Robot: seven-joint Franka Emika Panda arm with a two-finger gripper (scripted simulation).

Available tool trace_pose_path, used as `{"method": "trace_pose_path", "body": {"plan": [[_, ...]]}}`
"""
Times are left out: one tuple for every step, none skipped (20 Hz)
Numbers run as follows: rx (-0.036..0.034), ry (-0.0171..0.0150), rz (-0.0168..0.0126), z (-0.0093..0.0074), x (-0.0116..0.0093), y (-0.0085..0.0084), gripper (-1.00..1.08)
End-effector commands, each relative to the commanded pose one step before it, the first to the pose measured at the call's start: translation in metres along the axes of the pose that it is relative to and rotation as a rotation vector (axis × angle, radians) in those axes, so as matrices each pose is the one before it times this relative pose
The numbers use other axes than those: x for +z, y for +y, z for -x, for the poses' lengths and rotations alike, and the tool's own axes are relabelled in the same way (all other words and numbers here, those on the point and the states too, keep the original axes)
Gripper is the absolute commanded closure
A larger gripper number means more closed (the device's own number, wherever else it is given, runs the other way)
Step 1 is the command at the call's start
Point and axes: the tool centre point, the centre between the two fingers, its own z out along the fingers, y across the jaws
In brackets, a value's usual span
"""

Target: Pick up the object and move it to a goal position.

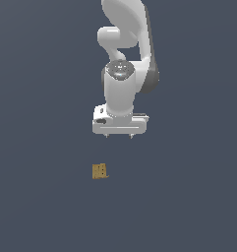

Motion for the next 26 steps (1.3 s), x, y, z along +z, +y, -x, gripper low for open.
{"method": "trace_pose_path", "body": {"plan": [[0.0, 0.0, 0.0, 0.0, 0.0, 0.00001, -0.92], [-0.00061, 0.00071, 0.00026, -0.00017, -0.00043, -0.00045, -0.92], [-0.00142, 0.0017, 0.00059, -0.00056, -0.00102, -0.00105, -0.92], [-0.00254, 0.00302, 0.00105, -0.00089, -0.00181, -0.00186, -0.92], [-0.00351, 0.00414, 0.00142, -0.00124, -0.00249, -0.00255, -0.92], [-0.0046, 0.00534, 0.0018, -0.00156, -0.00321, -0.00328, -0.92], [-0.00539, 0.00608, 0.00201, -0.00176, -0.00367, -0.00374, -0.92], [-0.00472, 0.0051, 0.00166, -0.00144, -0.00308, -0.00313, -0.92], [-0.00381, 0.00386, 0.00125, -0.00107, -0.00235, -0.00238, -0.92], [-0.00281, 0.00258, 0.00084, -0.00071, -0.00158, -0.00159, -0.92], [-0.00178, 0.00137, 0.00045, -0.00034, -0.00085, -0.00085, -0.92], [-0.00067, 0.00014, 0.00007, 0.00002, -0.0001, -0.00019, -0.92], [0.00155, -0.00113, -0.00038, 0.00027, 0.0007, 0.0008, -0.92], [0.00234, -0.0008, -0.00032, 0.00009, 0.00055, 0.00056, -0.92], [0.00307, -0.00028, -0.00021, -0.00017, 0.0003, 0.00027, -0.92], [0.00436, -0.00012, -0.00022, -0.00035, 0.00026, 0.00022, -0.92], [0.00593, -0.00013, -0.00028, -0.00049, 0.00033, 0.00028, -0.92], [0.00774, -0.00026, -0.00039, -0.0006, 0.00049, 0.00044, -0.92], [0.00952, -0.00044, -0.0005, -0.0007, 0.00067, 0.00059, -0.92], [0.01125, -0.0006, -0.0006, -0.00081, 0.00084, 0.00073, -0.92], [0.01292, -0.00073, -0.00068, -0.00092, 0.00099, 0.00086, -0.92], [0.01447, -0.00084, -0.00074, -0.00104, 0.00112, 0.00097, -0.92], [0.016, -0.0009, -0.00078, -0.00117, 0.00122, 0.00104, -0.92], [0.01759, -0.00096, -0.00082, -0.00131, 0.00133, 0.0011, -0.92], [0.01916, -0.00102, -0.00085, -0.00145, 0.00144, 0.00118, -0.92], [0.02073, -0.00112, -0.00087, -0.00158, 0.00157, 0.00125, -0.92]]}}
